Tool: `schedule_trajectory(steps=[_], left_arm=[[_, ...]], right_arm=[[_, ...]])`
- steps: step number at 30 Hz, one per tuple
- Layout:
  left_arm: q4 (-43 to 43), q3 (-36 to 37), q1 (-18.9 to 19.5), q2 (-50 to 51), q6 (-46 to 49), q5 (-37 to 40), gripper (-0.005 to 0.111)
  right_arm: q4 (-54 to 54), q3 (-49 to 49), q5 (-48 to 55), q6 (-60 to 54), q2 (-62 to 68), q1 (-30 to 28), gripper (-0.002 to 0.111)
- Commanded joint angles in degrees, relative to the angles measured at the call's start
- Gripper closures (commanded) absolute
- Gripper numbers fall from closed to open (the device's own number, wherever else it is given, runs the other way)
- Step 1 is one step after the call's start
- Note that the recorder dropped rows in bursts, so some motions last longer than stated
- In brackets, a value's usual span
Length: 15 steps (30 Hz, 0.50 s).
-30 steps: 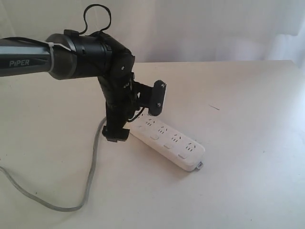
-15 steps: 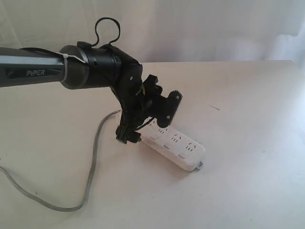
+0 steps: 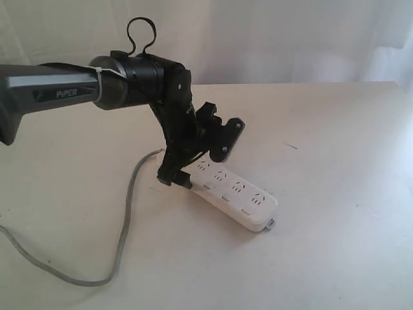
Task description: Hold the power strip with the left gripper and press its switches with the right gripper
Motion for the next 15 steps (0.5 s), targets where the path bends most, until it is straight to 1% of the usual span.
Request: schedule_trajectory(steps=[1,6,15], left_arm=[[-1.73,-2.52,2.52,0.85,1.62,4.85,0.002],[-2.42,-2.63,4.75,2.05,1.62,5.77,0.002],[-7.33,-4.53,5.18,4.57,6.13,3.79,0.002]], right_arm=[[-0.4,0.28,-0.41,-0.15,-0.38,0.12,0.108],[-0.4,0.28,-0.41,-0.15,-0.38,0.12,0.108],[-0.4,0.28,-0.41,-0.15,-0.38,0.12,0.108]])
